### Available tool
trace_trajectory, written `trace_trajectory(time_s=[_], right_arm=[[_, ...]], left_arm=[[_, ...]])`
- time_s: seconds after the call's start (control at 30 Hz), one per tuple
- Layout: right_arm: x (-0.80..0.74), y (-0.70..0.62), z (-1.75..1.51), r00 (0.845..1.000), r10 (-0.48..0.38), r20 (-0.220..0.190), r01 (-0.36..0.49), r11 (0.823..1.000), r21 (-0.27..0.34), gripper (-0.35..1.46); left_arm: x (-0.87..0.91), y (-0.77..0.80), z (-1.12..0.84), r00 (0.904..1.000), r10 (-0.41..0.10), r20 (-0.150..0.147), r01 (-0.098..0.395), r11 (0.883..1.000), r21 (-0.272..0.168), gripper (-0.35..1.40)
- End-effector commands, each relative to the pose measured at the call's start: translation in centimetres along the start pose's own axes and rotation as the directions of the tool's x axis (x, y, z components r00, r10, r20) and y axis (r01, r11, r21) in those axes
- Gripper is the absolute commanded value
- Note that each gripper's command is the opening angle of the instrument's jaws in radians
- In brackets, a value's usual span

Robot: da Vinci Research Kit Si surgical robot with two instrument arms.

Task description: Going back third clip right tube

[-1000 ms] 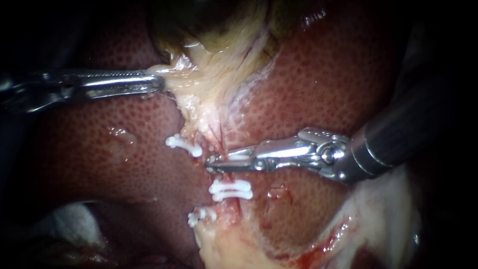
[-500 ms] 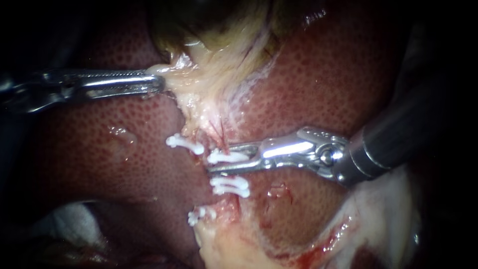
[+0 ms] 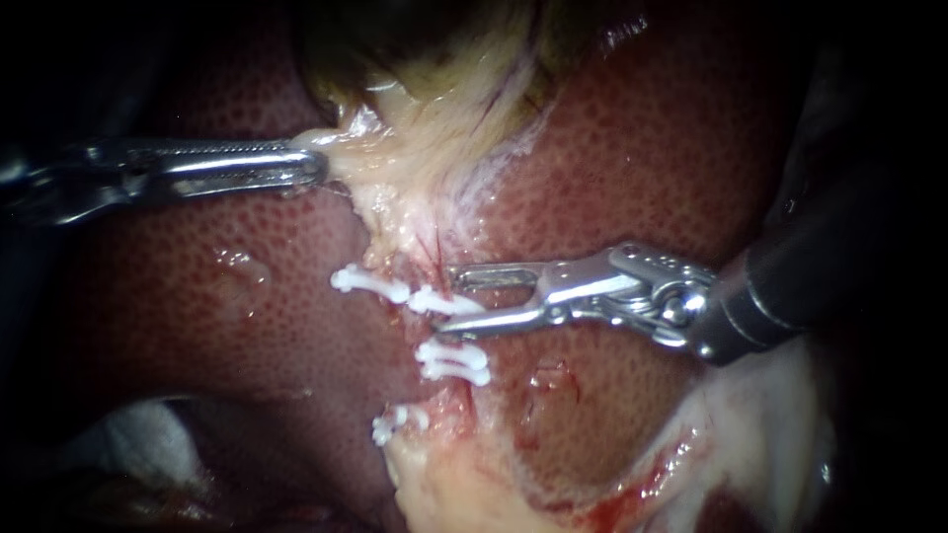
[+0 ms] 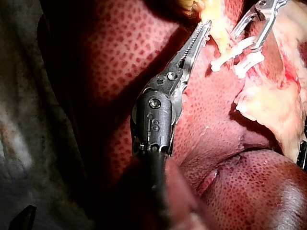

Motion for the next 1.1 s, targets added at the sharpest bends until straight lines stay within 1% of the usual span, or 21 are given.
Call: trace_trajectory(time_s=[0.03,0.17,0.33,0.43,0.5,0.67,0.77,0.87,0.93,1.1], right_arm=[[0.00,-0.01,-0.04,1.000,-0.012,0.001,0.012,1.000,0.003,0.49],[0.01,-0.05,-0.26,0.998,-0.063,0.006,0.063,0.998,0.015,0.50],[0.11,-0.13,-0.60,0.992,-0.125,0.011,0.125,0.992,0.033,0.50],[0.16,-0.19,-0.75,0.988,-0.156,0.012,0.156,0.987,0.038,0.50],[0.19,-0.24,-0.82,0.984,-0.177,0.012,0.177,0.983,0.044,0.50],[0.24,-0.35,-0.91,0.980,-0.197,0.010,0.196,0.979,0.051,0.50],[0.26,-0.38,-0.93,0.978,-0.207,0.010,0.206,0.977,0.053,0.50],[0.27,-0.39,-0.96,0.978,-0.206,0.010,0.205,0.977,0.054,0.50],[0.27,-0.39,-0.98,0.979,-0.206,0.010,0.205,0.977,0.055,0.50],[0.26,-0.39,-1.01,0.977,-0.212,0.010,0.211,0.976,0.057,0.50]], left_arm=[[0.00,0.00,0.00,1.0000,0.000,0.000,0.000,1.000,0.000,-0.35],[0.00,0.00,-0.01,1.0000,0.000,0.000,0.000,1.000,0.000,-0.35],[0.00,0.00,-0.01,1.0000,0.000,0.000,0.000,1.000,0.000,-0.35],[0.00,0.00,-0.01,1.0000,0.000,0.000,0.000,1.000,0.000,-0.35],[-0.01,0.00,-0.01,1.0000,0.000,0.000,0.000,1.000,0.000,-0.35],[-0.02,0.01,0.00,1.0000,0.001,0.000,-0.001,1.000,0.002,-0.35],[-0.04,0.02,0.03,1.0000,0.002,-0.001,-0.002,1.000,0.007,-0.35],[-0.09,0.06,0.11,1.0000,0.005,-0.002,-0.005,1.000,0.002,-0.35],[-0.15,0.10,0.20,0.9999,0.008,-0.006,-0.008,1.000,-0.003,-0.35],[-0.31,0.16,0.49,0.9998,0.019,0.010,-0.019,1.000,-0.018,-0.35]])
